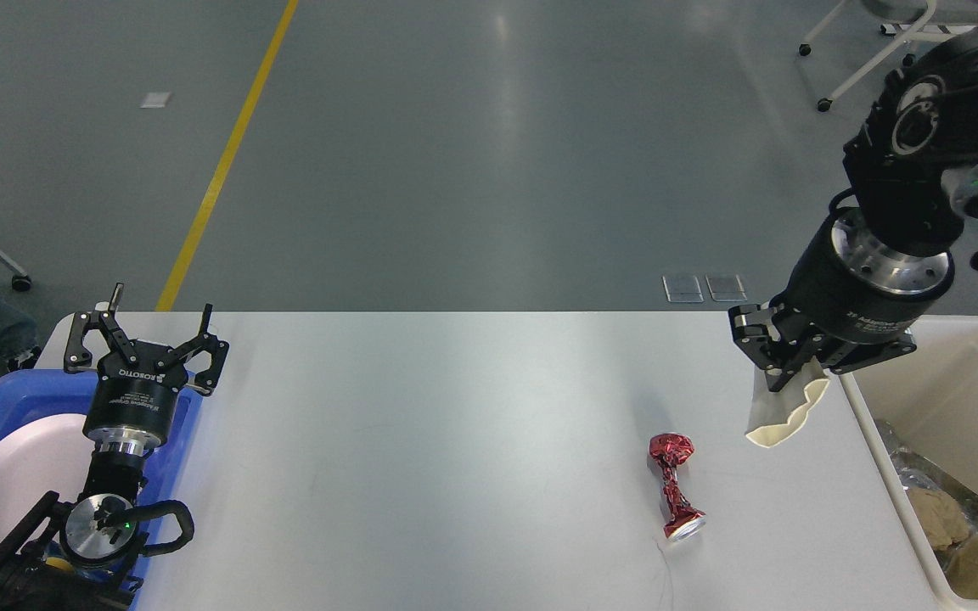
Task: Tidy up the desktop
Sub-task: 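Carry the white paper cup into the white bin and release it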
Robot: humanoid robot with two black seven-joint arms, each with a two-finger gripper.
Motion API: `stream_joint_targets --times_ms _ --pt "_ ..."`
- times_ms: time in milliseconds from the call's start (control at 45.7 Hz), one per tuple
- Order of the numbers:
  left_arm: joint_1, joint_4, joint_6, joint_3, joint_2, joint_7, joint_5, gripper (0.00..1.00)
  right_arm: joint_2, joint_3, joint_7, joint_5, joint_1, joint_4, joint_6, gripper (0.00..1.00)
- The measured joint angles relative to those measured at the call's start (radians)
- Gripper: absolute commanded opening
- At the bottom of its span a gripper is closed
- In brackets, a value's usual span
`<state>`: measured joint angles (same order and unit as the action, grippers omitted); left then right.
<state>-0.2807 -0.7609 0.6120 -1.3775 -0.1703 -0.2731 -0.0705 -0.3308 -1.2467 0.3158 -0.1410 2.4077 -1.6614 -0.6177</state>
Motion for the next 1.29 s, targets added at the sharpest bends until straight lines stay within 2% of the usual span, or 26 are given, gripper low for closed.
stream_joint_targets --times_ms 197,394,635,744,854,920,942,1139,1292 --pt "0.000 0.000 0.000 0.000 0.000 0.000 0.000 0.96 -0.168 -0.103 0.001 0.011 -0.220 0.164 0.120 0.00" --pt "0.000 0.000 0.000 0.000 0.000 0.000 0.000 0.96 -0.302 -0.083 -0.002 0.011 -0.559 0.504 0.137 0.00" --pt "0.000 0.000 0.000 0.000 0.000 0.000 0.000 0.96 -0.361 0.201 -0.004 0.016 -1.029 0.921 0.151 0.00" --pt "0.000 0.000 0.000 0.000 0.000 0.000 0.000 0.96 -0.322 0.337 -0.005 0.016 -1.261 1.120 0.193 0.00" --pt "0.000 0.000 0.000 0.000 0.000 0.000 0.000 0.96 -0.218 0.411 -0.009 0.016 -1.468 1.310 0.275 0.00" --pt "0.000 0.000 0.000 0.000 0.000 0.000 0.000 0.96 -0.160 0.419 -0.026 0.018 -1.556 1.400 0.332 0.00" --pt "0.000 0.000 0.000 0.000 0.000 0.000 0.000 0.96 -0.118 0.416 -0.046 0.019 -1.610 1.448 0.377 0.00" --pt "0.000 0.000 0.000 0.000 0.000 0.000 0.000 0.96 -0.033 0.375 -0.087 0.060 -1.737 1.510 0.561 0.00" --pt "0.000 0.000 0.000 0.000 0.000 0.000 0.000 0.96 -0.008 0.358 -0.093 0.077 -1.780 1.513 0.636 0.00"
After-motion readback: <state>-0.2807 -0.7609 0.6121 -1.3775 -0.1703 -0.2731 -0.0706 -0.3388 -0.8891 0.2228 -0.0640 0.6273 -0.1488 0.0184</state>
